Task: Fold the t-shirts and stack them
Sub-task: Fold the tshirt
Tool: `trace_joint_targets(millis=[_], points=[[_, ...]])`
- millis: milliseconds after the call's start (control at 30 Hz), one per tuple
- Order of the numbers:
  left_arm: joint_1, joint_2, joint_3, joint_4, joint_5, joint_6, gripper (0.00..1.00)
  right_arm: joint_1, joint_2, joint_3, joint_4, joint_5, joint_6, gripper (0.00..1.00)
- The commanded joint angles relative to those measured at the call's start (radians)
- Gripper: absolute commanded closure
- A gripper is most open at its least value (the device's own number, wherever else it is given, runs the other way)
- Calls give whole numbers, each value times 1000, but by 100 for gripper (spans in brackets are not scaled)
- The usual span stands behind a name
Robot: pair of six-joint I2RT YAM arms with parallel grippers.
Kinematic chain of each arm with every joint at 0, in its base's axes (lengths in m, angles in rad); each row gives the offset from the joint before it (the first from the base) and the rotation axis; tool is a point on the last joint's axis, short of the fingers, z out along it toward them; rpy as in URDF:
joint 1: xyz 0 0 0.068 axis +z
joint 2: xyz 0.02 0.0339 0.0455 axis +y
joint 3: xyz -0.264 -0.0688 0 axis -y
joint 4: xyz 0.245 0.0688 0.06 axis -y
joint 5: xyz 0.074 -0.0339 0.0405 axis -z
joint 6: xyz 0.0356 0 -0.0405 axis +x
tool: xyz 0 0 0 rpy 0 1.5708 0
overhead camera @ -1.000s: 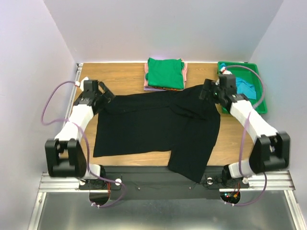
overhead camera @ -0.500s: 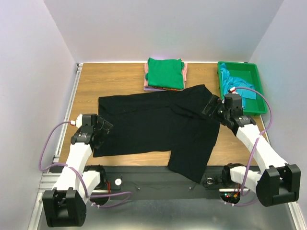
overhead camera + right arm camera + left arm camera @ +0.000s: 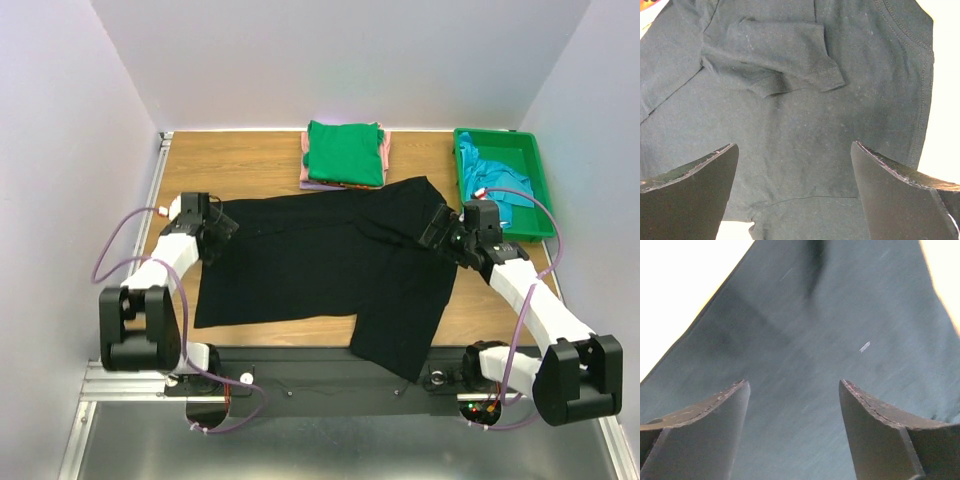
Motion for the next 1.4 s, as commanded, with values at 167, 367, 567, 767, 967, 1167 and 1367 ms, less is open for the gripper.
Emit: trace_joint_targets(millis=[167,367,567,767,967,1167,1367], points=[[30,306,291,6,-138,59,30,-6,13,4,30,15,-24,0],[35,421,384,-21,-178,71,41,-6,25,4,29,38,-28,0],[38,498,464,-37,-173,82,76,-6,24,3,29,63,-36,0],[43,553,573,-89,-194,121,83,-6,34,3,29,101,-50,0],[44,613,641,-98,-141,195,100,-6,36,3,29,116,-56,0],[41,726,773,-150,-83,253,100,-6,62,4,29,118,-59,0],[12,818,892,-190,-79,266,50,-6,97,11,29,113,-62,0]])
